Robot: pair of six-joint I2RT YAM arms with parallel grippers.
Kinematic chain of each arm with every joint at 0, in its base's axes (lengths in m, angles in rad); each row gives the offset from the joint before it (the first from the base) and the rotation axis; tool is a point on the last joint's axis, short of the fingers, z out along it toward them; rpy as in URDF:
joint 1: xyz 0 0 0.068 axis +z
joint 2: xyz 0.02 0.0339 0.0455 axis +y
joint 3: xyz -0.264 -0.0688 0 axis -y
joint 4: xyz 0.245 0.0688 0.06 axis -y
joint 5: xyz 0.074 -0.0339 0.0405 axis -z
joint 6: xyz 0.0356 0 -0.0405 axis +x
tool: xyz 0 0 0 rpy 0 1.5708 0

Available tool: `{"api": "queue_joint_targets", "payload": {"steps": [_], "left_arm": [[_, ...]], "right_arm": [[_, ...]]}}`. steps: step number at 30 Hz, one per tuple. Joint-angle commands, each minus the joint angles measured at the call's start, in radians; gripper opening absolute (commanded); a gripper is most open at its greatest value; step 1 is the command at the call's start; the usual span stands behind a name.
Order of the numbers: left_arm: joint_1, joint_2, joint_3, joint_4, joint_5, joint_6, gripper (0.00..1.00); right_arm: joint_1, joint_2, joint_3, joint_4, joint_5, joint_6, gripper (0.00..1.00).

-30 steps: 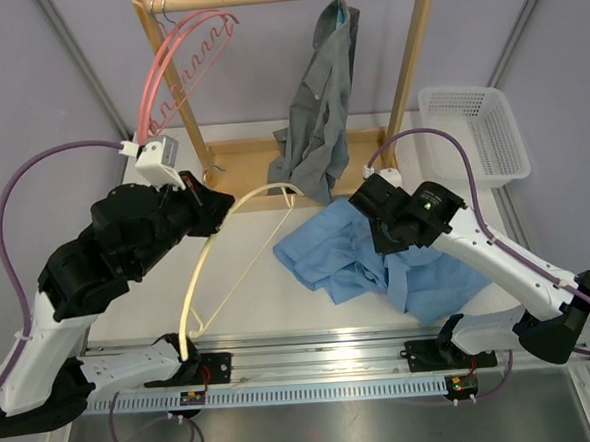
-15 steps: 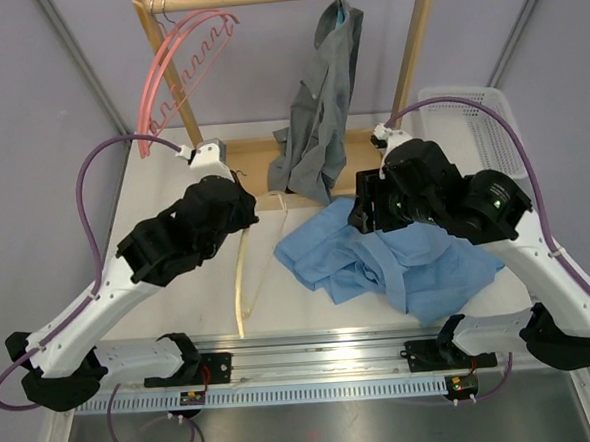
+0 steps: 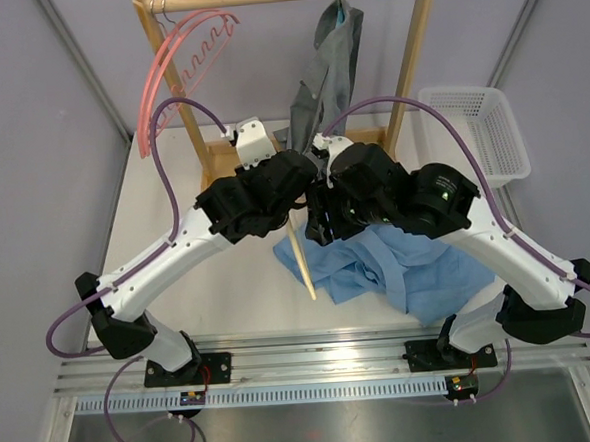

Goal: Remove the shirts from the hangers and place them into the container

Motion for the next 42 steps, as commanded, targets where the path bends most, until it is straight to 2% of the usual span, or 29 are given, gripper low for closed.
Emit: {"api": "queue_joint_targets", "payload": {"steps": [1, 9, 14, 18, 20, 28, 31, 42], "left_arm": [[-0.004, 0.02, 0.051, -0.057, -0.126, -0.089, 0.0], [-0.002, 0.043, 0.056, -0.066, -0.12, -0.133, 0.0], [0.01, 0.021, 0.059, -0.057, -0.106, -0.147, 0.0], [0.025, 0.025, 0.071, -0.028, -0.068, -0.13, 0.0], [0.037, 0.042, 0.085, -0.017, -0.039, -0.117, 0.0], [0.059, 0.224, 0.335, -0.106, 0.063, -0.107, 0.0], [0.059, 0.266, 0.384, -0.109, 0.084, -0.089, 0.0], [0.097, 0.339, 0.449, -0.12, 0.189, -0.075, 0.0]], "right_arm": [[0.036, -0.002, 0.05, 0.03, 0.031, -0.018, 0.62], [0.065, -0.058, 0.019, 0.035, 0.112, 0.003, 0.62], [0.069, -0.192, -0.03, 0.043, 0.267, 0.029, 0.62], [0.07, -0.282, -0.082, 0.049, 0.299, 0.026, 0.62], [0.069, -0.305, -0.113, 0.047, 0.288, 0.017, 0.62], [0.07, -0.315, -0.173, 0.075, 0.222, -0.024, 0.62], [0.076, -0.292, -0.17, 0.075, 0.193, -0.041, 0.62], [0.13, -0.244, -0.188, 0.082, 0.202, -0.09, 0.62]]}}
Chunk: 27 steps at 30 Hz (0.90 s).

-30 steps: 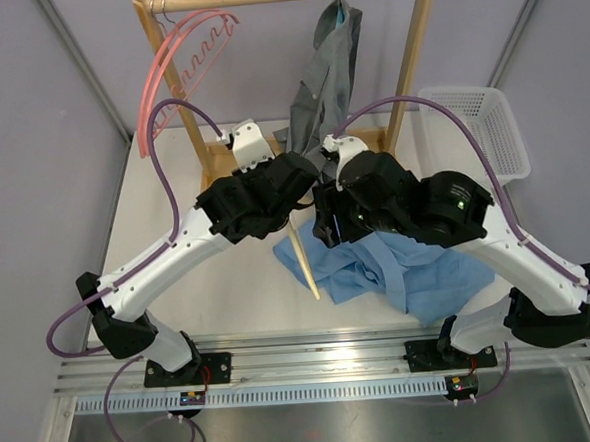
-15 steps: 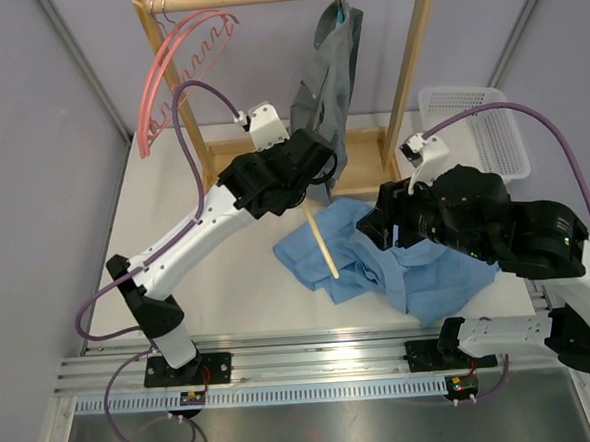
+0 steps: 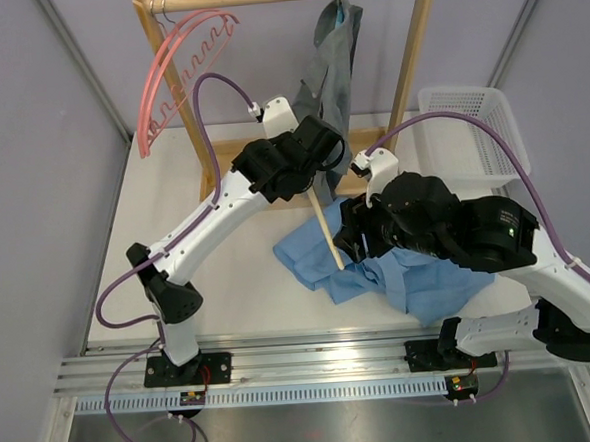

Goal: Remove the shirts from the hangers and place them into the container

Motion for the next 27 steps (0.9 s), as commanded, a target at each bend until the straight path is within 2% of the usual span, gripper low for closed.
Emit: {"api": "queue_joint_targets", "payload": {"steps": [1, 7, 11, 14, 15, 16, 21, 23, 27], "left_arm": [[0.012, 0.013, 0.065, 0.031, 0.043, 0.012, 0.0], [0.017, 0.05, 0.122, 0.016, 0.076, 0.02, 0.0], [0.015, 0.038, 0.117, 0.017, 0.101, 0.018, 0.0], [0.015, 0.0, 0.083, 0.022, 0.112, 0.018, 0.0], [0.015, -0.014, 0.068, 0.031, 0.118, 0.02, 0.0], [0.015, -0.048, 0.036, 0.046, 0.128, 0.023, 0.0], [0.015, -0.138, -0.045, 0.071, 0.133, 0.049, 0.0], [0.015, -0.167, -0.094, 0.071, 0.136, 0.052, 0.0], [0.015, -0.258, -0.168, 0.108, 0.164, 0.055, 0.0]], "right_arm": [[0.03, 0.015, -0.009, 0.039, 0.001, -0.031, 0.62], [0.073, 0.052, -0.009, 0.056, 0.012, -0.029, 0.62], [0.097, 0.079, -0.01, 0.056, 0.031, -0.029, 0.61], [0.102, 0.085, 0.002, 0.046, 0.069, -0.021, 0.57], [0.102, 0.082, 0.005, 0.041, 0.08, -0.02, 0.55], [0.1, 0.079, 0.01, 0.036, 0.098, -0.012, 0.46], [0.1, 0.047, 0.025, 0.001, 0.152, 0.012, 0.21], [0.1, 0.035, 0.027, -0.017, 0.178, 0.021, 0.15], [0.102, 0.013, 0.02, -0.045, 0.202, 0.035, 0.11]]}}
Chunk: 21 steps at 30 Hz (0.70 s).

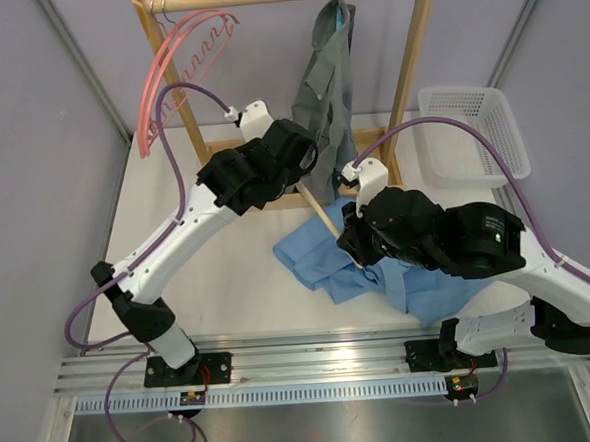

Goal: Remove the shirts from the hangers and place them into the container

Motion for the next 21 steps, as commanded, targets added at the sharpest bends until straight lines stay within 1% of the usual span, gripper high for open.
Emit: {"api": "queue_joint_targets", "payload": {"steps": [1, 5, 6, 9, 10, 13, 17, 21], "left_arm": [[-0.008, -0.102, -0.026, 0.065, 0.064, 0.023, 0.0], [-0.011, -0.116, -0.021, 0.068, 0.115, 0.041, 0.0], [-0.011, -0.114, -0.016, 0.069, 0.126, 0.049, 0.0], [-0.011, -0.107, -0.009, 0.077, 0.173, 0.066, 0.0], [-0.013, -0.096, 0.005, 0.073, 0.196, 0.067, 0.0], [-0.025, -0.075, 0.039, 0.059, 0.215, 0.084, 0.0], [-0.031, -0.056, 0.062, 0.048, 0.243, 0.093, 0.0], [-0.039, -0.056, 0.063, 0.057, 0.276, 0.098, 0.0]], "right_arm": [[0.002, -0.026, 0.029, -0.031, 0.093, 0.011, 0.11], [0.002, -0.023, 0.026, -0.034, 0.087, 0.008, 0.16], [0.002, -0.02, 0.026, -0.031, 0.079, 0.008, 0.21], [0.003, -0.005, 0.026, -0.019, 0.061, -0.004, 0.3], [0.002, 0.003, 0.026, -0.013, 0.05, -0.009, 0.36], [0.003, 0.035, 0.038, -0.017, 0.039, -0.021, 0.42], [0.003, 0.067, 0.063, -0.019, 0.039, -0.041, 0.46], [0.003, 0.102, 0.095, -0.031, 0.053, -0.052, 0.47]]}}
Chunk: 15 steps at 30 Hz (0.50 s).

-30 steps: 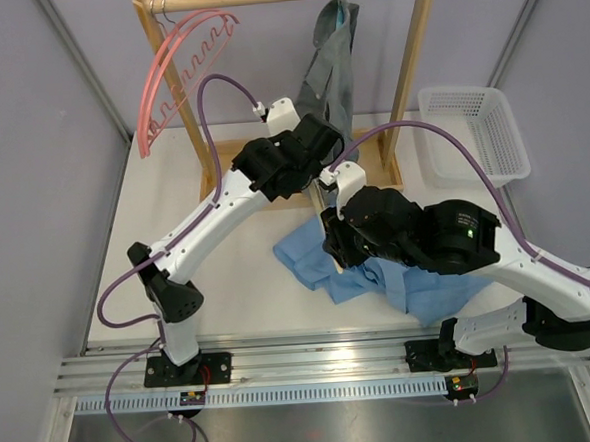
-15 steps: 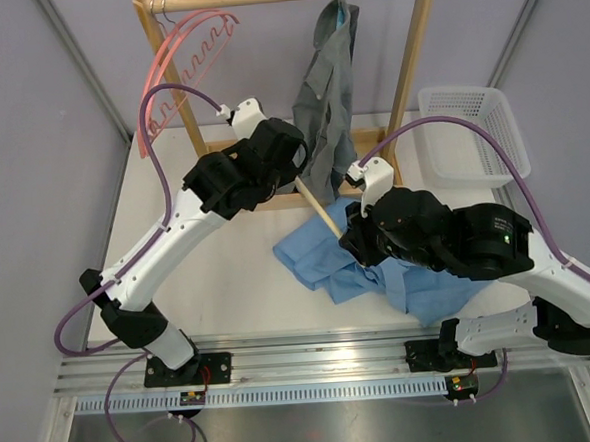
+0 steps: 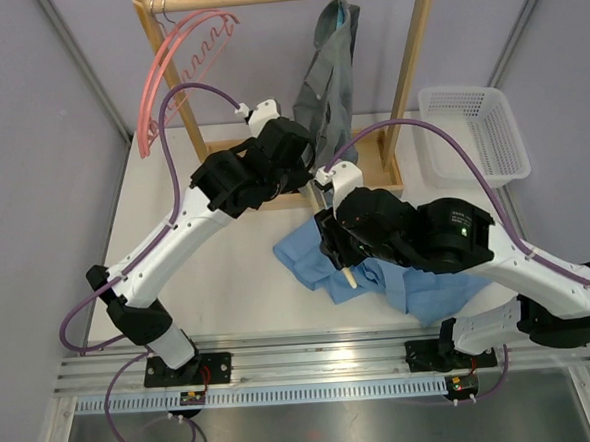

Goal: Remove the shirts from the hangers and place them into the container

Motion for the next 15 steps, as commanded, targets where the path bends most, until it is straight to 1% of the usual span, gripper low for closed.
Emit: {"api": "queue_joint_targets", "payload": {"steps": [1, 2, 5, 8, 9, 13, 15], "left_arm": [[-0.024, -0.016, 0.058, 0.023, 0.113, 0.023, 0.0], [-0.025, -0.013, 0.06, 0.024, 0.115, 0.024, 0.0], [-0.028, -0.016, 0.055, 0.021, 0.133, 0.027, 0.0], [-0.03, -0.028, 0.046, 0.031, 0.156, 0.034, 0.0], [-0.031, -0.029, 0.043, 0.031, 0.158, 0.037, 0.0], [-0.033, -0.054, 0.032, 0.038, 0.173, 0.047, 0.0], [-0.033, -0.066, 0.023, 0.05, 0.177, 0.054, 0.0]], "right_arm": [[-0.006, 0.02, 0.059, -0.016, 0.07, -0.039, 0.47], [-0.005, 0.032, 0.065, -0.019, 0.07, -0.039, 0.47], [-0.005, 0.048, 0.088, -0.035, 0.093, -0.037, 0.43], [-0.005, 0.055, 0.098, -0.045, 0.117, -0.037, 0.29], [-0.006, 0.055, 0.103, -0.046, 0.117, -0.039, 0.2], [-0.005, 0.057, 0.109, -0.058, 0.13, -0.037, 0.0], [-0.006, 0.054, 0.109, -0.056, 0.127, -0.037, 0.0]]}}
